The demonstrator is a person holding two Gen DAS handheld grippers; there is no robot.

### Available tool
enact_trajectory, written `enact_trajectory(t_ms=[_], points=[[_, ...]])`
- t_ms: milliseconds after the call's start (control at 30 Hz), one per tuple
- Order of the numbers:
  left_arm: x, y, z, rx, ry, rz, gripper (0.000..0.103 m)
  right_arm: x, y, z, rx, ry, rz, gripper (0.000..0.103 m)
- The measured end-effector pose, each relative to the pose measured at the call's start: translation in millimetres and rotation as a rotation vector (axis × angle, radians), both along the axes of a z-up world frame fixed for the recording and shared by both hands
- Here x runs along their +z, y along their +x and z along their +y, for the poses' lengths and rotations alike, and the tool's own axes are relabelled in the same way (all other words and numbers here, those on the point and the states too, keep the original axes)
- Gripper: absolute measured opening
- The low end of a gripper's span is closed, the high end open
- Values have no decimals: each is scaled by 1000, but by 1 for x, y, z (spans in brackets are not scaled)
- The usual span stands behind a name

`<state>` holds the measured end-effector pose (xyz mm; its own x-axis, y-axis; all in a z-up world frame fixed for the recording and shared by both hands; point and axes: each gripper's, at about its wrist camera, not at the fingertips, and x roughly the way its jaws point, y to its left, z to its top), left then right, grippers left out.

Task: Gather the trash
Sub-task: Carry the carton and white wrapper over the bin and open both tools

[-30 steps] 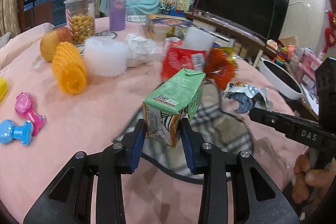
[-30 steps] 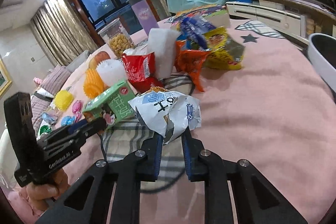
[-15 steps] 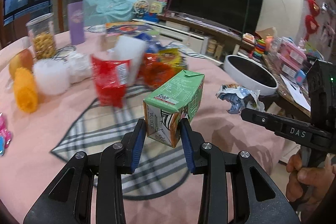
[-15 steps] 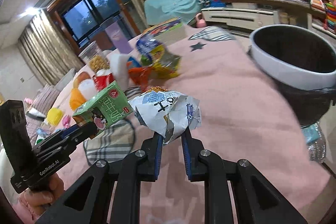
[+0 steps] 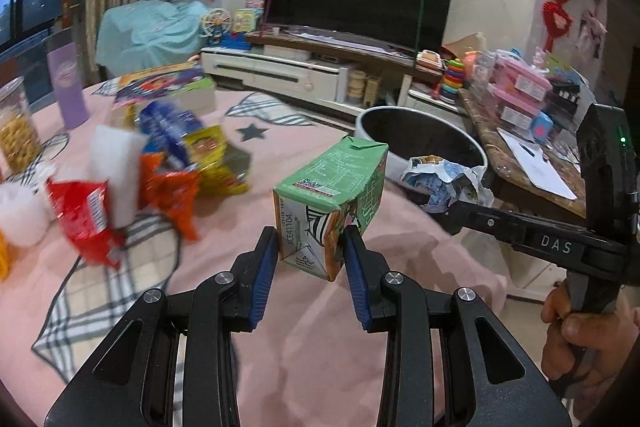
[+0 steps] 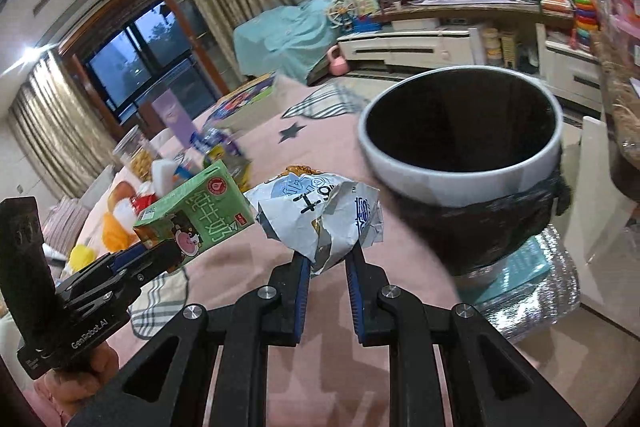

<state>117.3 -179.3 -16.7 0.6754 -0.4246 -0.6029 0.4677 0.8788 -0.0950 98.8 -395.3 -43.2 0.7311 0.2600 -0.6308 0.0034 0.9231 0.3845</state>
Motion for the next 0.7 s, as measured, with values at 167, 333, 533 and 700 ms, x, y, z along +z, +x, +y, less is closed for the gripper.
enact_trajectory(t_ms=[167, 333, 533, 700], points=[[4, 8, -27, -37, 5, -3, 32, 0, 1, -23, -40, 3, 4, 18], [9, 16, -54, -68, 17, -11, 32, 3, 4, -46, -75, 7, 4, 18], [13, 28, -79, -92, 29, -14, 32, 8, 12, -71, -107, 4, 6, 18], [14, 39, -96, -104, 44, -12, 32, 11, 21, -86, -127, -6, 13, 18]])
